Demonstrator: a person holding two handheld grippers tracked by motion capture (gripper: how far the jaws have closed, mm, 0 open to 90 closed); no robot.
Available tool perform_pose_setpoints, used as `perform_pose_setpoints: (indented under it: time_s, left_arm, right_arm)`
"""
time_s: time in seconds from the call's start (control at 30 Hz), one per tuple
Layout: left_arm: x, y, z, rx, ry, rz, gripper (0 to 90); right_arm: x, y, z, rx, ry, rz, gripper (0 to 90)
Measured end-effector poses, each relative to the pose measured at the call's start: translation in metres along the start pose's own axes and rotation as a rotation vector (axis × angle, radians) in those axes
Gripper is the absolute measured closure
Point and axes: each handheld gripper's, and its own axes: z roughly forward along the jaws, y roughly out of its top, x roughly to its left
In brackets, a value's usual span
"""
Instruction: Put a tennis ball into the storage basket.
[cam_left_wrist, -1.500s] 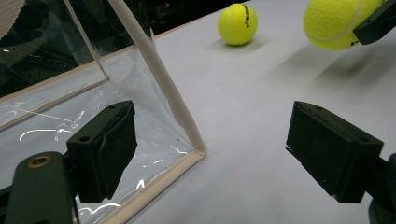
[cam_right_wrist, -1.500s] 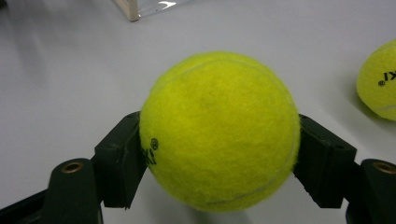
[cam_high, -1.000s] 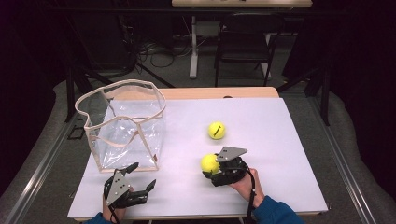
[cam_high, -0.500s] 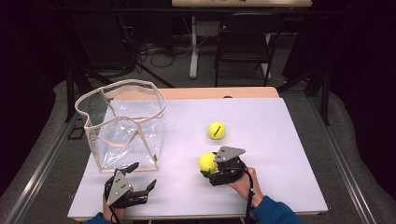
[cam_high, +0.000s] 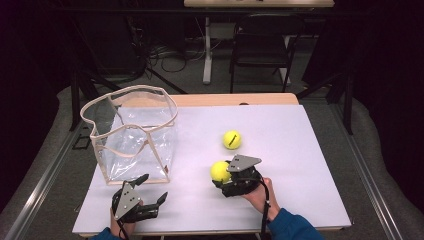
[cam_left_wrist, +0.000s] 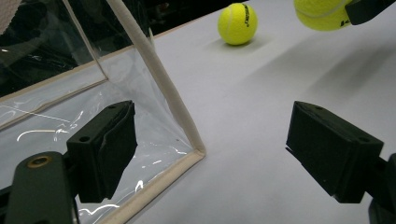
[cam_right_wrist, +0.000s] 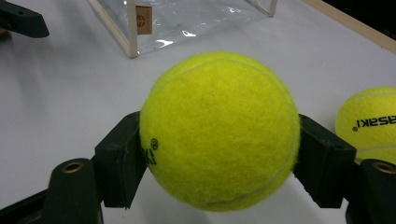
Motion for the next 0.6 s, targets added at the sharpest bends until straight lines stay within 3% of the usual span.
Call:
perform_pose_setpoints:
  time_s: [0.6]
  left_arm:
    - [-0.0006, 0.0002, 0.001, 0.007, 0.003, 0.0, 16.0]
  right_arm:
    - [-0.0008, 0.0097, 0.0017, -0.028, -0.011, -0.005, 25.9]
